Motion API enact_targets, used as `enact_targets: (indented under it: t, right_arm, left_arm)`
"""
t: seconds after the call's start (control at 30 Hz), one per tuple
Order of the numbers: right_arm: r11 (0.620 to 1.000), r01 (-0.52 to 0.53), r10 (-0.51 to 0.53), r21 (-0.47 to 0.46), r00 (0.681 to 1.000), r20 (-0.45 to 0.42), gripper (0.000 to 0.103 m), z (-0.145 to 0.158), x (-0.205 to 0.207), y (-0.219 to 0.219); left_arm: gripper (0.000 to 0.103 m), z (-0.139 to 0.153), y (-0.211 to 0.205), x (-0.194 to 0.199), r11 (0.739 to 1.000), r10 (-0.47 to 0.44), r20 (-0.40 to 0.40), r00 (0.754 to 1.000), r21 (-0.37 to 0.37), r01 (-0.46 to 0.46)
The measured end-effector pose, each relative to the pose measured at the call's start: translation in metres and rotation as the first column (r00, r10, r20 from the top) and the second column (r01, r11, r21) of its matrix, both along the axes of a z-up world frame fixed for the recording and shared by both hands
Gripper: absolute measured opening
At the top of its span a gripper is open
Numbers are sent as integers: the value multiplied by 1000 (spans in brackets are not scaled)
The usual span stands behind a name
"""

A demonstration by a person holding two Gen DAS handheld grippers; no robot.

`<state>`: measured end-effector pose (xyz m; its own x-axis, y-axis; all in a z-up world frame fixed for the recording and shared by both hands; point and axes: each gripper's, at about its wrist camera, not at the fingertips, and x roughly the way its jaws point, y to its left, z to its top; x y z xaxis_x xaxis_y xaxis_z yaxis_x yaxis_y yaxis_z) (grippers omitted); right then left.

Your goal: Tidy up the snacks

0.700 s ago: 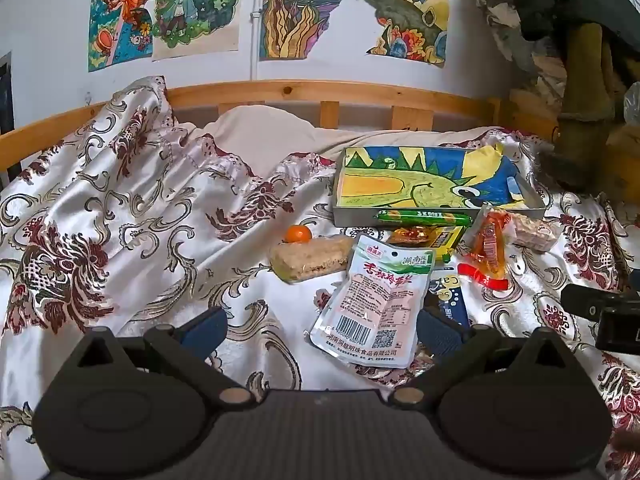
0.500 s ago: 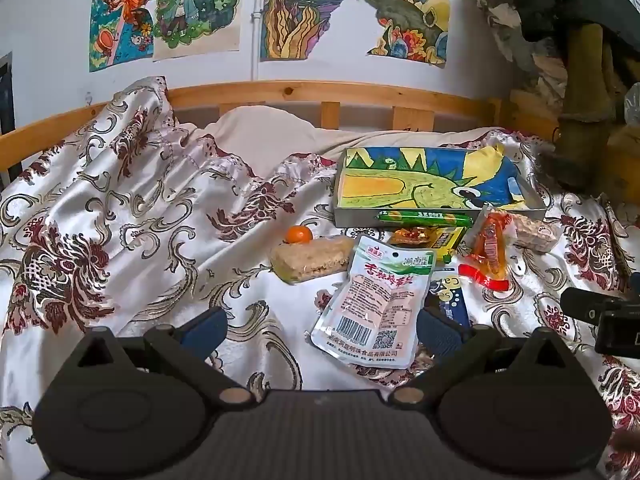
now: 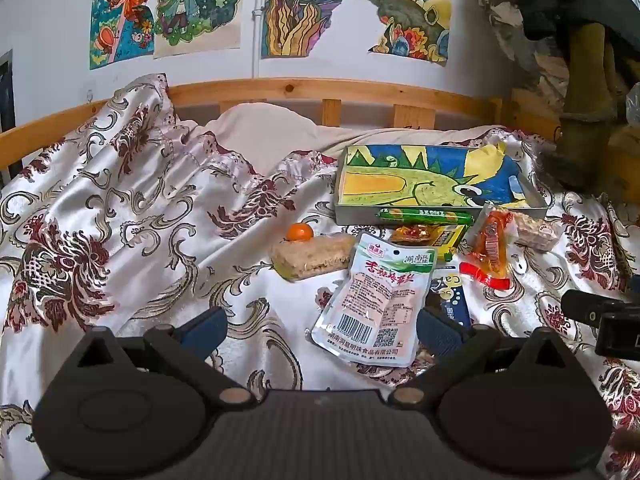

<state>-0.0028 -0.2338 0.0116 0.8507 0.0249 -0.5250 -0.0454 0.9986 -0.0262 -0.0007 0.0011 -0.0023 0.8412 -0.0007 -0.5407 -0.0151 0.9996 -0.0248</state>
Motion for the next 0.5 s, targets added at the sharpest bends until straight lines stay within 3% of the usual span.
enact_targets:
  t: [0.5]
  right_arm:
    - [1000, 1, -1, 2, 1000, -1, 102, -2, -1, 1]
  left_arm:
    - [103, -1, -1, 1, 1000, 1, -2, 1000, -1, -1]
